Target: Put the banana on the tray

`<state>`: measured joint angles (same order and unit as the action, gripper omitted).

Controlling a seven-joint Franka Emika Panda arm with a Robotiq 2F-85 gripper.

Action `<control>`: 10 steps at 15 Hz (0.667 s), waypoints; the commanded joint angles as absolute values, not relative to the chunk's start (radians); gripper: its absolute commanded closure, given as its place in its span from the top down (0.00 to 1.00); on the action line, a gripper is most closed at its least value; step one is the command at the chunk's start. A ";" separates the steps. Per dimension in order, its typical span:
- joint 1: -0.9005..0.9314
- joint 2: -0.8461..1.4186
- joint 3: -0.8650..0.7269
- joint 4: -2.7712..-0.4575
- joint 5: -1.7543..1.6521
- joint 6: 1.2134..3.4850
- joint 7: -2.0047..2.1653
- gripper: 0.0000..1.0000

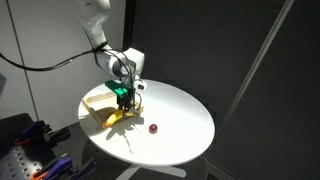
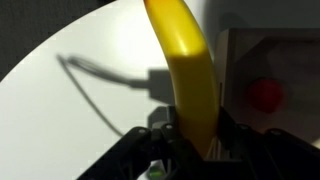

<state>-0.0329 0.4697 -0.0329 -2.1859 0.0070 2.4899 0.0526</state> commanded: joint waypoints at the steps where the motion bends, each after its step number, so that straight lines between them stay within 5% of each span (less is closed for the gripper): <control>1: 0.002 0.431 -0.030 -2.244 -0.020 2.555 0.051 0.16; 10: 0.034 0.421 -0.014 -2.284 -0.004 2.634 0.054 0.16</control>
